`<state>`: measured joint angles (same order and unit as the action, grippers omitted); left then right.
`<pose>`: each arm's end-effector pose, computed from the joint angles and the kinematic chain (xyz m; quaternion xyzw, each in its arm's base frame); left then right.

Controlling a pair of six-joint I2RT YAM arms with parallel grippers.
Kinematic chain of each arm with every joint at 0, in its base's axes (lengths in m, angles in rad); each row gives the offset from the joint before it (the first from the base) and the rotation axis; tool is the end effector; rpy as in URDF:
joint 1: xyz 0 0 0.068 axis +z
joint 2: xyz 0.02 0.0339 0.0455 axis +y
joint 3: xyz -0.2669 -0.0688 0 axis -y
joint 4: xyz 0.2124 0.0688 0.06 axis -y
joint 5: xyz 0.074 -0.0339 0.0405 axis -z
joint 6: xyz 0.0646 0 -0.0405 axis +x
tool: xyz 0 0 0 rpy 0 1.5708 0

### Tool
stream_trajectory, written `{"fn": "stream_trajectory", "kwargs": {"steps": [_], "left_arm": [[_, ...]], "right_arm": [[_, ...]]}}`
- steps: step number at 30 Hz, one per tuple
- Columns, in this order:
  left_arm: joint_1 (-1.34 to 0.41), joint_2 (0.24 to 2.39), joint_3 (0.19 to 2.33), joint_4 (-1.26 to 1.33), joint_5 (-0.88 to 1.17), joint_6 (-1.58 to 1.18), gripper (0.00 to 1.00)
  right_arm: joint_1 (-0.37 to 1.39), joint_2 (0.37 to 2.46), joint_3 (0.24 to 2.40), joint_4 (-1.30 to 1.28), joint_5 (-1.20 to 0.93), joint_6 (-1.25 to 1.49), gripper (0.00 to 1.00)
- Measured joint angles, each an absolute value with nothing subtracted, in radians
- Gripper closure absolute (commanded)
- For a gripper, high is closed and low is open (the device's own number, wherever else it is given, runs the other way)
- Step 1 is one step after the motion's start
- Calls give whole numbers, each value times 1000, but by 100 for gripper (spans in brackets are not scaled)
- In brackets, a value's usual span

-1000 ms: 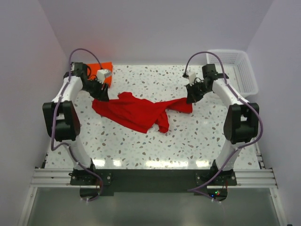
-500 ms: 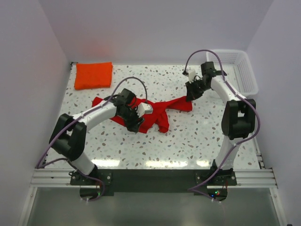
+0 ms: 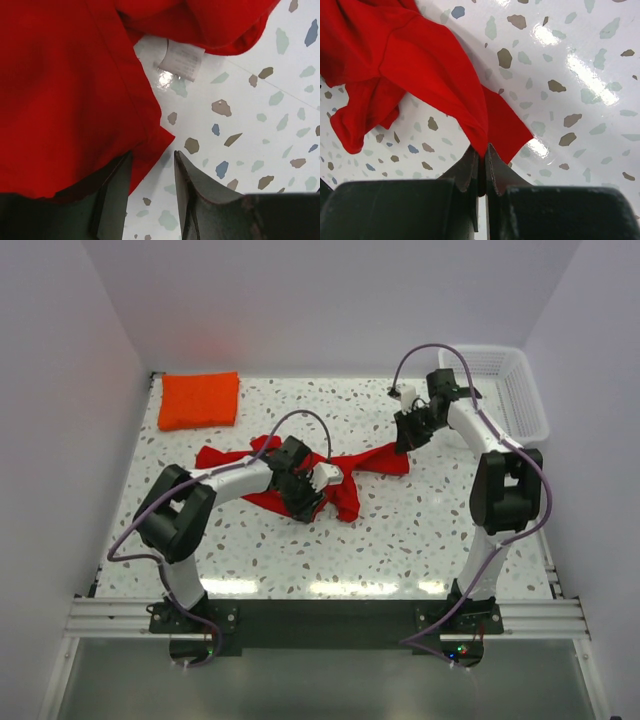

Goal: Fold and stack the t-shirts
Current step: Flatten the tshirt out

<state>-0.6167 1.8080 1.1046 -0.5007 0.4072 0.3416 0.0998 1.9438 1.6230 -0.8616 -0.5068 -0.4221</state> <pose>0.2555 -0.2125 0.1568 0.4766 0.8375 -0.2214 0.1496 0.3821 0.0698 0.2312 -0.2918 0.9052 0.2128 0.2239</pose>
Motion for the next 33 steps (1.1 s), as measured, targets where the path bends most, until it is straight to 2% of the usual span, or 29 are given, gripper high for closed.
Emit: {"fn": "stream_trajectory", "kwargs": {"steps": [2,3,4,7,9,18,20,21,23,24,26,27,33], "left_arm": [[-617,1821,1119,-501,408,324,58],[-618,1828,1128,-501,408,317,65],[-618,1834,1134,-500,406,313,78],[-616,1832,1124,-490,392,337,95],[-602,1808,1100,-512,390,389,100],[-337,1756,1105,-920,410,797,100],[-315,1756,1105,-961,401,855,93],[-313,1755,1105,-975,401,870,78],[-318,1747,1106,-984,415,884,71],[-324,1734,1106,-979,424,874,63],[-345,1690,1106,-954,440,829,54],[-363,1660,1106,-934,447,802,46],[-544,1582,1041,-747,453,567,41]], "right_arm": [[100,1944,1623,-862,-506,-419,100],[100,1944,1623,-861,-506,-419,100],[100,1944,1623,-861,-505,-419,100],[100,1944,1623,-861,-488,-419,100],[100,1944,1623,-862,-480,-423,100],[113,1961,1650,-897,-458,-465,100],[130,1977,1661,-912,-458,-481,100],[144,1985,1662,-918,-458,-490,100],[177,1993,1660,-933,-458,-499,100],[190,1995,1660,-936,-458,-501,100],[217,1994,1660,-935,-458,-502,100],[228,1994,1660,-935,-458,-501,100],[228,1995,1662,-927,-436,-483,100]]}}
